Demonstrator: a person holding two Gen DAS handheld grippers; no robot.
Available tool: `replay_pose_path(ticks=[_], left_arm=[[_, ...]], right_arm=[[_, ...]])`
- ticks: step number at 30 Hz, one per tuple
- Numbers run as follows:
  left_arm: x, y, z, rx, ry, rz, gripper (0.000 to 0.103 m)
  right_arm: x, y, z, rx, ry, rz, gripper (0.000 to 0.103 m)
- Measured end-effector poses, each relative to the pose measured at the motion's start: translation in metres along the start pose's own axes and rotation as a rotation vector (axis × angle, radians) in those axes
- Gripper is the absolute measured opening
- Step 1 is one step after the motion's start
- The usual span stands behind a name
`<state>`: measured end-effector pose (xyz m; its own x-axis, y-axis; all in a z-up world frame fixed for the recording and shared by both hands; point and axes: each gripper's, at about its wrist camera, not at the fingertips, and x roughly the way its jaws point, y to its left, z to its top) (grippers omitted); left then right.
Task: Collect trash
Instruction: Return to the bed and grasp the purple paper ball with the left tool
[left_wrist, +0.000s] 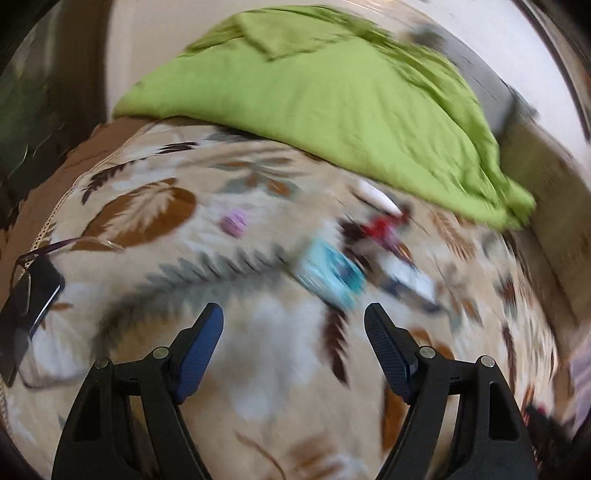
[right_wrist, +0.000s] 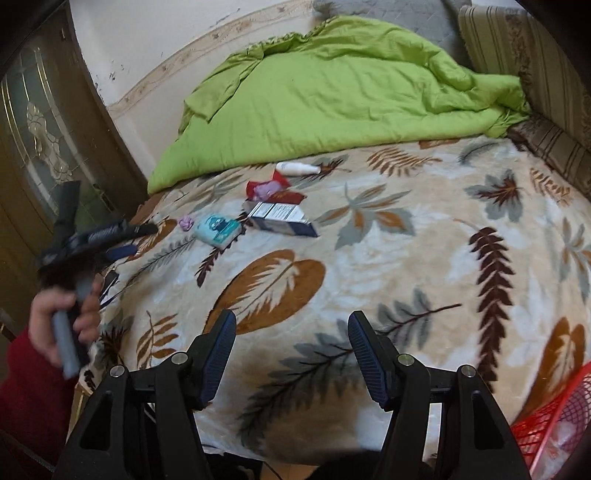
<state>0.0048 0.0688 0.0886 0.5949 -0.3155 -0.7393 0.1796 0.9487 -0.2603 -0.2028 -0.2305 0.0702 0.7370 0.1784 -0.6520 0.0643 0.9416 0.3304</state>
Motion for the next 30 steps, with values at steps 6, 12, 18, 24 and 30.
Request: replay_pose_path(ticks=[6,12,18,24,30], left_arm=[[0.054,0.027,0.041,-0.079,0.022,0.025,0.054],[0.11,0.032,0.061,-0.076,0.069,0.091,0.048],[0.129,0.039,0.058,-0.069,0.071,0.106,0.024],[0.093,0.04,0.039,-0.023,0.03,0.045,0.024],[0.046,0.023,0.008,0.039,0.002,-0.033,0.024]], right_arm=[[0.018,-0.007,0.01,0.017,0.022,0.002,0.067],[0.033,-0.012,0.023,0.012,0.034,-0.008,0.067],[0.051,-0.016,0.05,0.009,0.044,0.027,0.067],[0.1,0.001,0.09,-0.192,0.097,0.065,0.068],[0.17,0.028,0.12,-0.415,0.131,0.042,0.071]])
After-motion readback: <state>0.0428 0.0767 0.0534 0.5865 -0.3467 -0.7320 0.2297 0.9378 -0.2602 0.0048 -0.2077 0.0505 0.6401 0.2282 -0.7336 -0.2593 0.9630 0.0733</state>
